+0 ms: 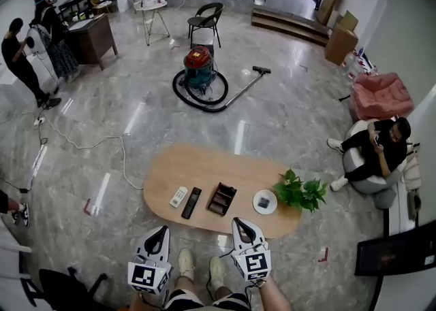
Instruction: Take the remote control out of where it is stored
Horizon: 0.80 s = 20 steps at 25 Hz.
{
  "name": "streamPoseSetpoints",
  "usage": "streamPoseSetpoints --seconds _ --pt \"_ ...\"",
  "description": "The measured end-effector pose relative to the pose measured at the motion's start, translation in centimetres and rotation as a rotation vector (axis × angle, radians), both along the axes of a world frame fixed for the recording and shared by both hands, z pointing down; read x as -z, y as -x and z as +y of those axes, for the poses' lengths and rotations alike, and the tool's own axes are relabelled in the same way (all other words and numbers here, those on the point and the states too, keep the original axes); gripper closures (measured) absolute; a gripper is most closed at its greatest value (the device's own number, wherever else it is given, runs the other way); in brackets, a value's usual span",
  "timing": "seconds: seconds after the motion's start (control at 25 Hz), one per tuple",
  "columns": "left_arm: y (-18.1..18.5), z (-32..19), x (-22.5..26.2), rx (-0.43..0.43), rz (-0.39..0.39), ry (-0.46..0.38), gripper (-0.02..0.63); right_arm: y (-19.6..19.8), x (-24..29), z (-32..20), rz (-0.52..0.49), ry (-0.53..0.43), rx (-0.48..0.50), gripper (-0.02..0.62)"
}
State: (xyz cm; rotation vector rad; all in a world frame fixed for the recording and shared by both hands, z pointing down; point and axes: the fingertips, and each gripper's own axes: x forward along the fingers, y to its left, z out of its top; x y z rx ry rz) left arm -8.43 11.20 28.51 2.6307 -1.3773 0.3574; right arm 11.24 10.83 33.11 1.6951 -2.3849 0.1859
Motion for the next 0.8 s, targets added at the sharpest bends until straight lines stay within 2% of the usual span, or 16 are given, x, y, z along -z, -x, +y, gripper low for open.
streamPoseSetpoints --seconds 0.4,0.8 --pt "-1.8 -3.4 -4.7 -0.057 0.004 0.055 0.6 -2.1 -5.3 -2.4 -0.007 0.061 -0.096 0.588" --pt "-3.5 -5.8 -9.2 -0.096 0.008 0.093 0.601 -3.7 -10.8 -4.1 -0.003 0.139 -0.116 0.588"
